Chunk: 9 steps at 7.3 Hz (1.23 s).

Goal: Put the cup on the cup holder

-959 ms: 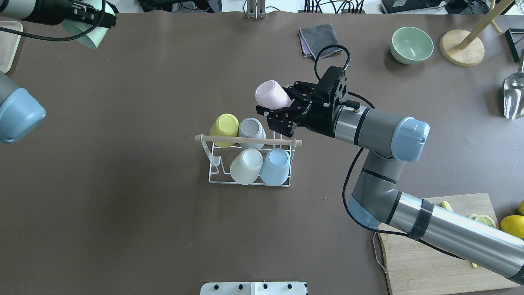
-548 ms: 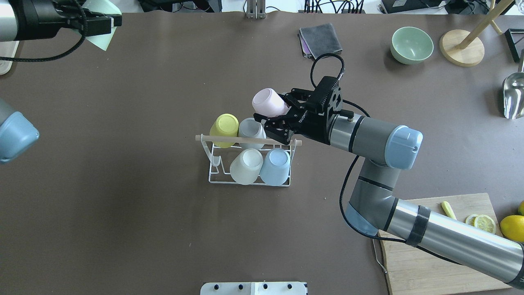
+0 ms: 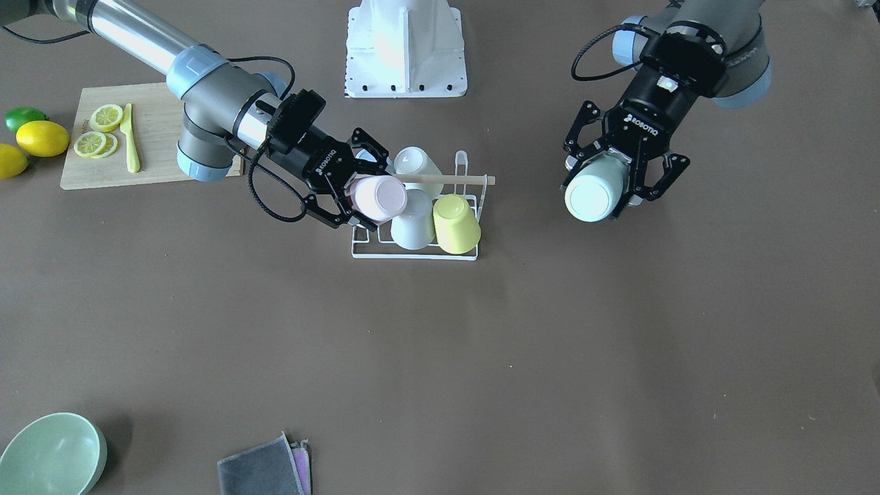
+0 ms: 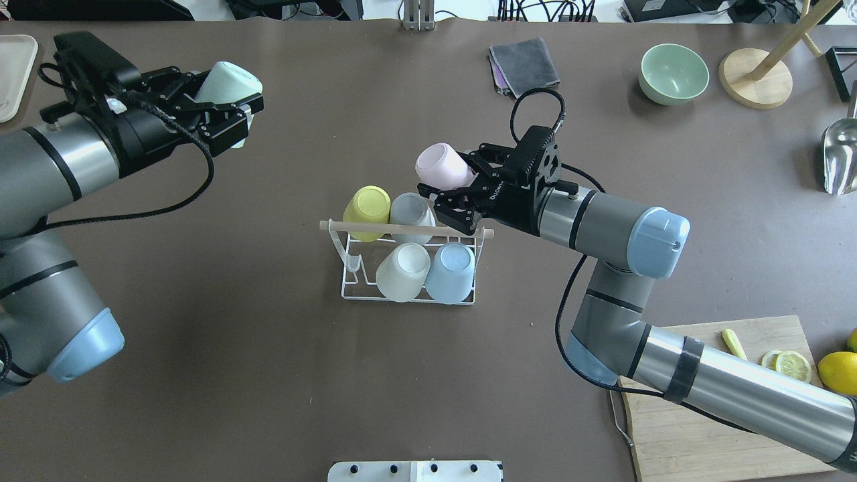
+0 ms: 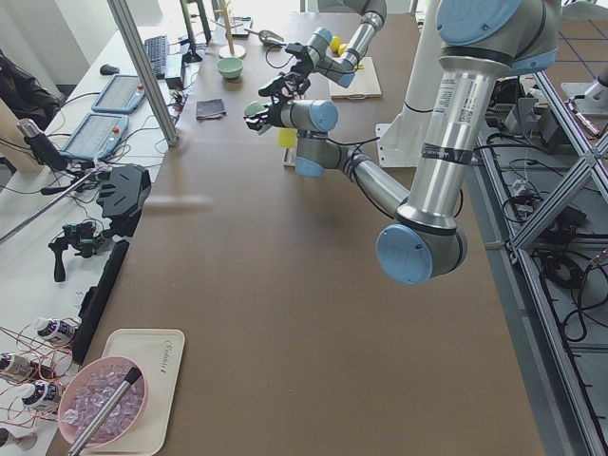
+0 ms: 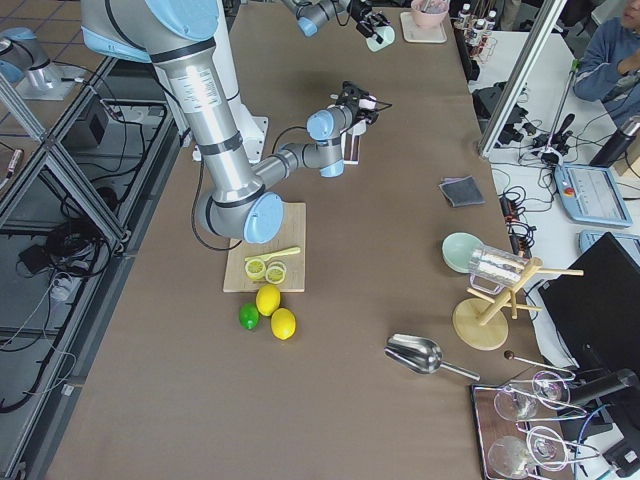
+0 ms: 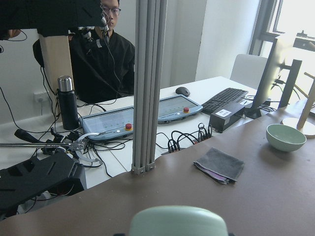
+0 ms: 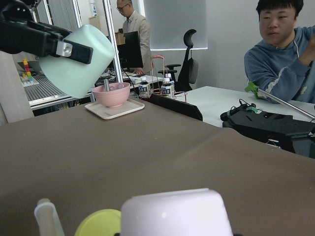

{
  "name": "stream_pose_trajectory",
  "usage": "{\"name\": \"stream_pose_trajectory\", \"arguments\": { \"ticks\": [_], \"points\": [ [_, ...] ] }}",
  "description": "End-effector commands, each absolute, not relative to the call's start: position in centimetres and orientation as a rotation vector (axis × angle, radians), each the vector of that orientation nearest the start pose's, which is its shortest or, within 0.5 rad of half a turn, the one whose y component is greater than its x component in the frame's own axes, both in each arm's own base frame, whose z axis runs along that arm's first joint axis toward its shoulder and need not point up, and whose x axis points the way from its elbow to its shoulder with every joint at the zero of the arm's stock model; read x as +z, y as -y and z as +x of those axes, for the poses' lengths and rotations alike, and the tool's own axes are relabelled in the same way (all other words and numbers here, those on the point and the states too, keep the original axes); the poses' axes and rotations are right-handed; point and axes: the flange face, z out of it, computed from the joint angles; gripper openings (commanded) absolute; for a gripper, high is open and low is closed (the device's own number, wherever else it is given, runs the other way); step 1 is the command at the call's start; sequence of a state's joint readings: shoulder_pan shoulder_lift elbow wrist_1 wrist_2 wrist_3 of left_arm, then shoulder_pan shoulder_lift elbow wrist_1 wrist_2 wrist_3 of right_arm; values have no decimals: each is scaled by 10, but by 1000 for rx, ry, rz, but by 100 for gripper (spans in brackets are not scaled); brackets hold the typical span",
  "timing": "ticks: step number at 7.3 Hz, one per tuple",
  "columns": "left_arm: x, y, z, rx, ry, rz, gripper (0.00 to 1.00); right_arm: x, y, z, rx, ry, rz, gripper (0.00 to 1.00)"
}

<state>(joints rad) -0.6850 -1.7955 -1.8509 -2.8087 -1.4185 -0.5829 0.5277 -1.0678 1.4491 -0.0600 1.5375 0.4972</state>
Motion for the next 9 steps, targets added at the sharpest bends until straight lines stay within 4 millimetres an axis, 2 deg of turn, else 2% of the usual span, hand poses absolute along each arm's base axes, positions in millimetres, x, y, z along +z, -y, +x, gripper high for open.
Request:
{"name": "stream_pose_trajectory", "arguments": {
  "ticks": [1,4,5,6,7,9],
  "points": [
    [277,402,343,103,-1040,1526,0,264,438,-479,-334,1302,1386,0],
    [260,344,407,8,-1090,1607,0,264,438,-478,-328,1300,1390,0],
    [252,314,433,-40,-1123,1585,0,264,438,-478,-328,1300,1390,3],
    [249,294,446,-71,-1093,1586,0,264,438,-478,-330,1301,1389,12],
    [247,286,445,-77,-1111,1608,0,263,438,-478,-329,1302,1390,14],
    [245,271,449,-55,-1123,1641,0,261,436,-479,-333,1309,1390,12]
  ]
}}
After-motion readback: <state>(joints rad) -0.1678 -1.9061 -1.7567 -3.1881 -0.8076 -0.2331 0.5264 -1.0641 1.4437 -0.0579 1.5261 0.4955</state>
